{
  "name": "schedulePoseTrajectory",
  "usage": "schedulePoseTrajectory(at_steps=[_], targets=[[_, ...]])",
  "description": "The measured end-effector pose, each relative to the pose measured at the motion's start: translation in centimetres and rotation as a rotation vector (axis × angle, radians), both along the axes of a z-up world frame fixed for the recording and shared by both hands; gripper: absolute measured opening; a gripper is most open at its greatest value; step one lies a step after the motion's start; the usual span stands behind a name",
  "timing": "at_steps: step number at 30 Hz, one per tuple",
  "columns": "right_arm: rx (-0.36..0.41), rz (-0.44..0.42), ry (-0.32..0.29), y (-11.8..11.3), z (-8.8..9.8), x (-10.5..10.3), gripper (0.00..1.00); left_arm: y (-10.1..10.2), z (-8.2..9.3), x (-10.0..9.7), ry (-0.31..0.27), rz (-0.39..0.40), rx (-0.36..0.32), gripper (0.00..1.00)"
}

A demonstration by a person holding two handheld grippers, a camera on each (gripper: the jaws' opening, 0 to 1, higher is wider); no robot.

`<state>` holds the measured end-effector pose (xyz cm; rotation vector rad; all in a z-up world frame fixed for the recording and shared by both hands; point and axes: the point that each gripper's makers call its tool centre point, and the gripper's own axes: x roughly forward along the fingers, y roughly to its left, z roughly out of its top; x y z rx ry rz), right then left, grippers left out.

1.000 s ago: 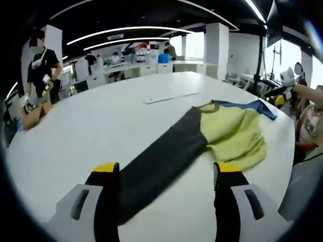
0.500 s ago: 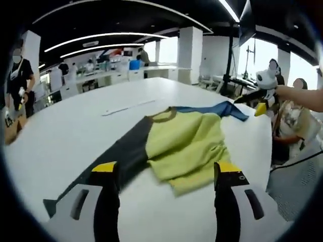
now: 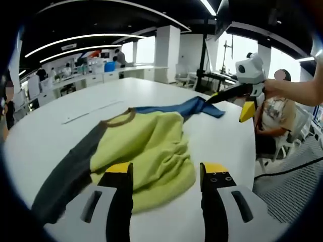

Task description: Fold the garment on the visible template until the final outline fits inside the template.

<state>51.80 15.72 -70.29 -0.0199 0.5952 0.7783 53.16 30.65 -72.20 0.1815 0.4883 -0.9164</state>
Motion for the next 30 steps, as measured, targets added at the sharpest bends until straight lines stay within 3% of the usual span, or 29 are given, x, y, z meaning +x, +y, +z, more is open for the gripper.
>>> schedulePoseTrajectory(at_steps=[4,11,19,23,25,30], targets=[[-0.006,0.001,0.000,0.2,-0.3,-0.3,0.99,-1.4,-1.7,-0.8,0.019,-0.031,0.040,0.40],[0.004,0.004,0.006,0.9,-0.5,-0.8,0.99,-2.7,-3.8,-1.4,0.058,-0.048,0.050,0.32],[-0.008,-0.005,0.009,0.9,-1.2,-1.0,0.99,-3.8,-5.1,-0.6,0.049,-0.050,0.095,0.26],[-0.011,-0.015,0.006,0.9,-1.5,-0.9,0.99,-4.0,-6.0,-0.7,0.055,-0.074,0.151,0.24],[-0.010,-0.024,0.007,0.9,-1.7,-0.8,0.99,-3.6,-6.5,-0.4,0.048,-0.079,0.202,0.20],[-0.007,-0.044,0.010,0.9,-2.3,-0.8,0.99,-3.5,-6.2,0.1,0.062,-0.064,0.178,0.04]])
